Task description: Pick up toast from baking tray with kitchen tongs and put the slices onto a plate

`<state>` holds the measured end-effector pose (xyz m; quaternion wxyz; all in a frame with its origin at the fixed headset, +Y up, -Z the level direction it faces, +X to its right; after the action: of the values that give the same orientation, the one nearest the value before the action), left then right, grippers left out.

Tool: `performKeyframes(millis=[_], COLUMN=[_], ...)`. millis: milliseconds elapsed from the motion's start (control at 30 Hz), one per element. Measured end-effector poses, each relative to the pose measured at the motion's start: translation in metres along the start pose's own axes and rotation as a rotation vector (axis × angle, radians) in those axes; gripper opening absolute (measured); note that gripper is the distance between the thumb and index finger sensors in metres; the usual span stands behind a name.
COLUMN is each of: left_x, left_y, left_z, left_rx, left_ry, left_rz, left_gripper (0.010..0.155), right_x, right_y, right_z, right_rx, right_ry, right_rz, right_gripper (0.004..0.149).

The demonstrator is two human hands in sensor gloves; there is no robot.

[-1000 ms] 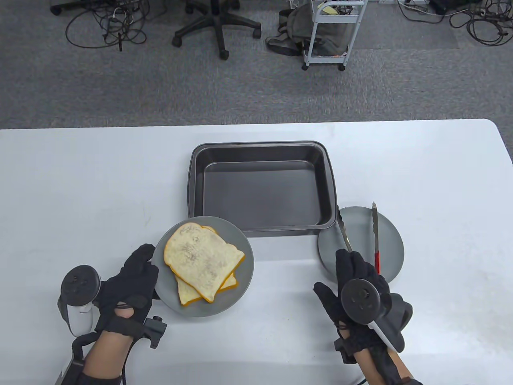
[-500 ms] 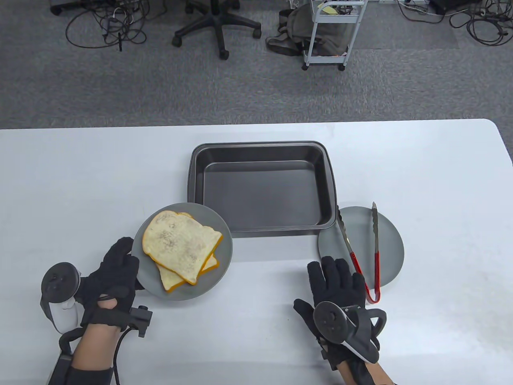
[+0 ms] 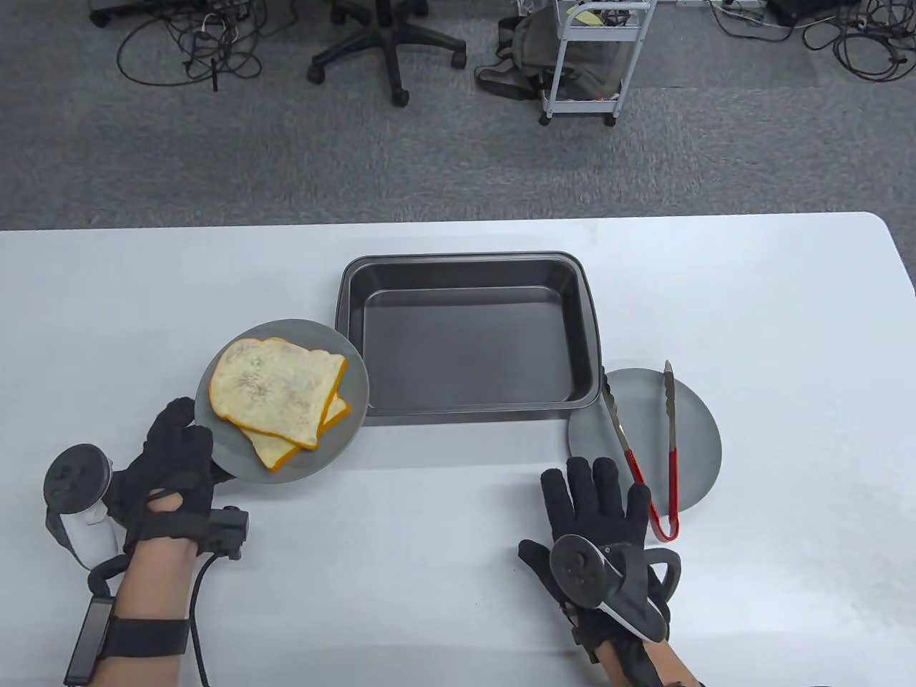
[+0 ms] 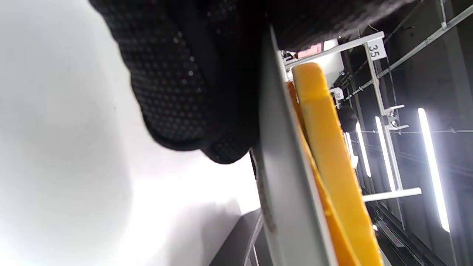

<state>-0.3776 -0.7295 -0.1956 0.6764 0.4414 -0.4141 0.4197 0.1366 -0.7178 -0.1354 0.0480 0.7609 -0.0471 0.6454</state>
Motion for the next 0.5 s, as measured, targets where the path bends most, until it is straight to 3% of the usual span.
performKeyframes(millis=[500], left_x=[-0.063], left_y=[0.021], left_z=[0.018], left_rx=[-0.101], left_ry=[0.124], left_rz=[-0.116], left_gripper=[0.063], right_x=[-0.001], right_y=[-0.001], right_z=[0.005], right_rx=[-0.044], right_ry=[0.004], right_rz=[-0.013], right_gripper=[0.091])
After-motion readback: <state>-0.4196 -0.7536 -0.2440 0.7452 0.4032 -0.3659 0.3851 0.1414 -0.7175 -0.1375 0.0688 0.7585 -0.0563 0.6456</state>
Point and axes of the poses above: the tracker on the back of each hand, its own z axis roughly to the little-finger side, its own x axis roughly from the fingertips to the wrist, y = z × x, the point moved 4 cm from there along -x, roughly from the wrist to the fingertips, and after that the axes turned 2 degrees about -y, right-handed, at the moved point
